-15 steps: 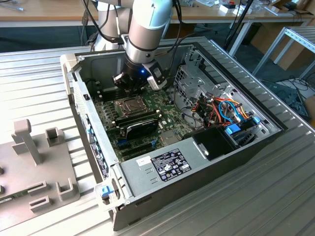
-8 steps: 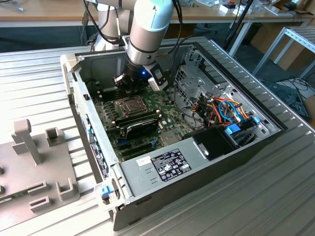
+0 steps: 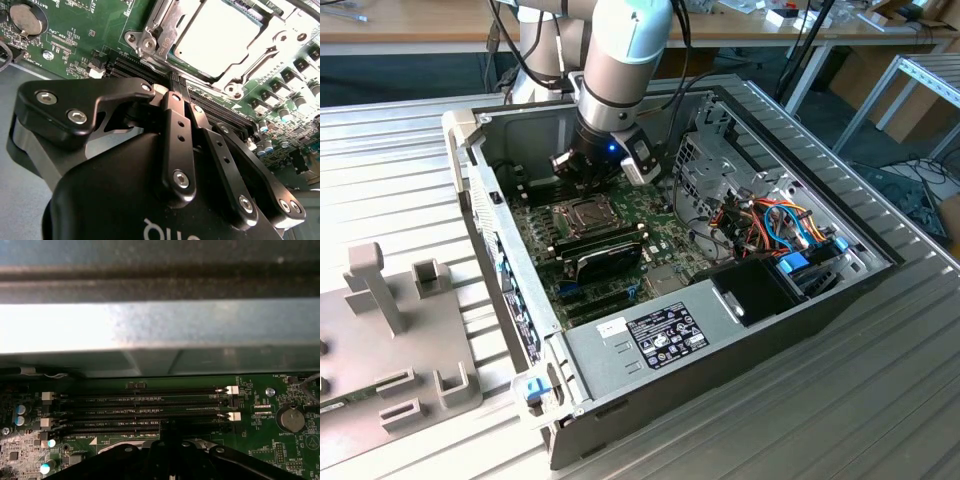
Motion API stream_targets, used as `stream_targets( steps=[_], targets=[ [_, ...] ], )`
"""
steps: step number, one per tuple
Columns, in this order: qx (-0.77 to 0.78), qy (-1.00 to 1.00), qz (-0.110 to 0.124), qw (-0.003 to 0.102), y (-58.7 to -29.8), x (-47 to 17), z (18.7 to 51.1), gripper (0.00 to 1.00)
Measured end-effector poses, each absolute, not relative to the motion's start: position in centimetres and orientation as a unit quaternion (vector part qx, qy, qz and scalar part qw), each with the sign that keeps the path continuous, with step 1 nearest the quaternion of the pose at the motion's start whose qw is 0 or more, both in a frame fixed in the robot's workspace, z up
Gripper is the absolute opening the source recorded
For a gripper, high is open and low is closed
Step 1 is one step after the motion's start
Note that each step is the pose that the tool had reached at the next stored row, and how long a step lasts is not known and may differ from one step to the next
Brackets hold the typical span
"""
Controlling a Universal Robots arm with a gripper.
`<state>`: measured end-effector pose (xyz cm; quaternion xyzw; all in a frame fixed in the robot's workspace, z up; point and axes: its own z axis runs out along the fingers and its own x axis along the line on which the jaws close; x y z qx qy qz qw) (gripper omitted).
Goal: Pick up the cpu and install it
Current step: 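Install the first cpu locking lever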
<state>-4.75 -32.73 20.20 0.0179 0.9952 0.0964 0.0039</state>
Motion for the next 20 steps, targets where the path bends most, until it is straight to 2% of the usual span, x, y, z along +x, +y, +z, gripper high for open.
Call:
stream_targets(
  steps=[20],
  targets=[
    [0.018, 0.994, 0.111, 0.004, -32.72, -4.04, 20.11, 0.11]
  ],
)
